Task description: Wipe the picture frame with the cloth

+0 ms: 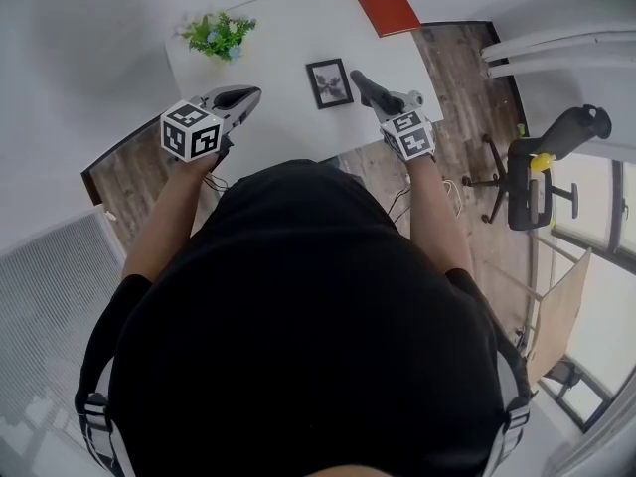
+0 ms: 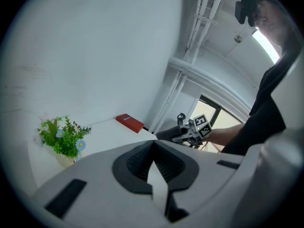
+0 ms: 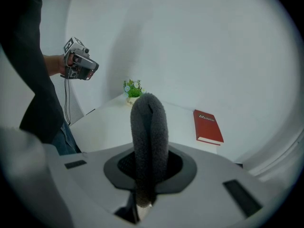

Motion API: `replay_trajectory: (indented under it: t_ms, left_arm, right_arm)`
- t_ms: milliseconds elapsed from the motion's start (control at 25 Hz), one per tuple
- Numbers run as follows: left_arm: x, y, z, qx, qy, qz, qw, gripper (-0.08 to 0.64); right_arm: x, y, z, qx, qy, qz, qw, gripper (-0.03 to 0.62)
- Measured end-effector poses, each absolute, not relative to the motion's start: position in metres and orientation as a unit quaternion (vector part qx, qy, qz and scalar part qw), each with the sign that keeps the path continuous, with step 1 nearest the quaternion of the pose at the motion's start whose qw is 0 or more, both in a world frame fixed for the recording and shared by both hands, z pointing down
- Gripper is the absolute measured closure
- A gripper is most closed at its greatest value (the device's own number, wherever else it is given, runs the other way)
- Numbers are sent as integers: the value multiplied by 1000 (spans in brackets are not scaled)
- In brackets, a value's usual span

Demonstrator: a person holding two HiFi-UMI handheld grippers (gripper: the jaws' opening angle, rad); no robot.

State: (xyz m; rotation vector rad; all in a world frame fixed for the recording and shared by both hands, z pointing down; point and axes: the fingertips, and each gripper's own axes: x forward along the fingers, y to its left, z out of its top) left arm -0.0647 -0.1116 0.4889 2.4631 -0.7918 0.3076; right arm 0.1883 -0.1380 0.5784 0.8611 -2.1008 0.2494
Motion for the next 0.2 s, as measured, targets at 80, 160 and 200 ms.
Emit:
replay_trajectory:
  t_ms: [80,160,200]
  left_arm:
    - [-65,-111,488,912,-293,113,264,551]
    - [-65,-111,487,913,-292,111,263,551]
    - [-65,-110,486,913,-292,111,262,551]
  right_arm:
    - [189,-136,573,347,-836,96,413,549]
    - [191,-134,568,353,-836,92,411,549]
    - [192,-133,565,356,-835,91,409,549]
